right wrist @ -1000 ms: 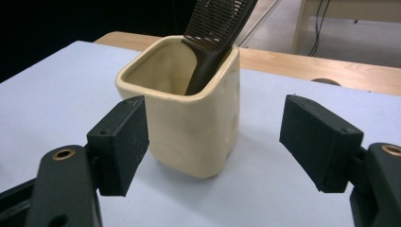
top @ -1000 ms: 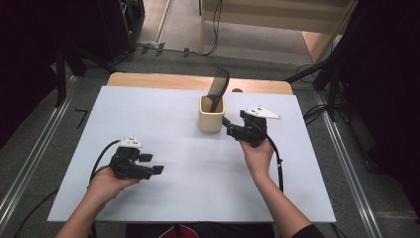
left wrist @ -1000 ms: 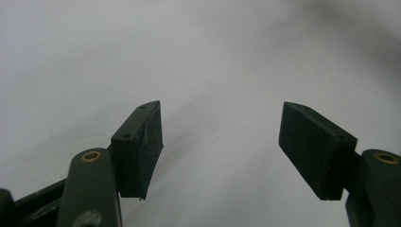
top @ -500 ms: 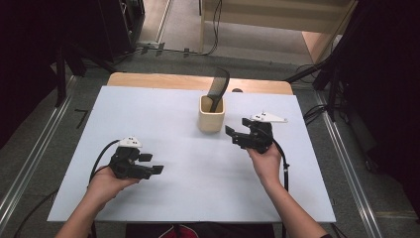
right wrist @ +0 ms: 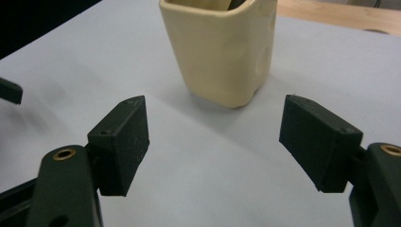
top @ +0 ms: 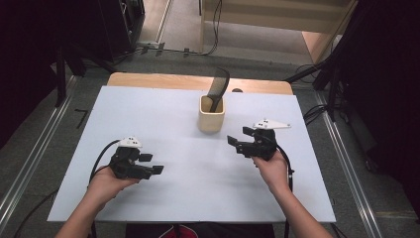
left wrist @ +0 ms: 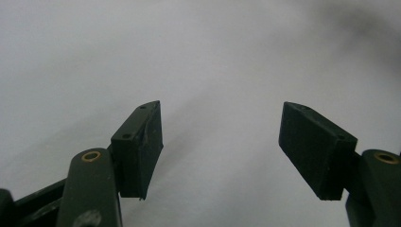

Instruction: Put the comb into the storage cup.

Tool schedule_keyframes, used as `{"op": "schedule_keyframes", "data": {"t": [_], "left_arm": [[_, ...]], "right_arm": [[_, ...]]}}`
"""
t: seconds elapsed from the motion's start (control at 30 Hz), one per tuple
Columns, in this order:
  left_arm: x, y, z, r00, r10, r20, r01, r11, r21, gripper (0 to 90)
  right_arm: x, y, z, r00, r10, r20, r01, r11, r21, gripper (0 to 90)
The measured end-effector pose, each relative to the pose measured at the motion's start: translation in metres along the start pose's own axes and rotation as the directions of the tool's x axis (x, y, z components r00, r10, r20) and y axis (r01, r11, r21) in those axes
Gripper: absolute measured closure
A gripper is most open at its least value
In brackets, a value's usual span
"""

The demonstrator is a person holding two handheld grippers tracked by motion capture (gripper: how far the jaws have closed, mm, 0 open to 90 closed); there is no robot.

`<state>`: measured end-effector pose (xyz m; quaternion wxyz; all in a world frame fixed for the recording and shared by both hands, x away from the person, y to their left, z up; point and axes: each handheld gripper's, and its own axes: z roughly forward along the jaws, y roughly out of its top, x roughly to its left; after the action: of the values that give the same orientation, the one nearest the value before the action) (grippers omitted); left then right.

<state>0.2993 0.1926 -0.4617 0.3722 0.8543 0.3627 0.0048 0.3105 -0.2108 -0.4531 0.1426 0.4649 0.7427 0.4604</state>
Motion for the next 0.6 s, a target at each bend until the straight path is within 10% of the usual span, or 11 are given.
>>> {"op": "schedule_keyframes", "data": {"t": [0.6], "left_arm": [[-0.002, 0.000, 0.001, 0.9999, 0.005, 0.009, -0.005, 1.0000, -0.007, 32.3]], "right_arm": [[0.005, -0.022, -0.015, 0.9962, -0.002, -0.087, 0.010, 0.996, 0.090, 22.8]]}}
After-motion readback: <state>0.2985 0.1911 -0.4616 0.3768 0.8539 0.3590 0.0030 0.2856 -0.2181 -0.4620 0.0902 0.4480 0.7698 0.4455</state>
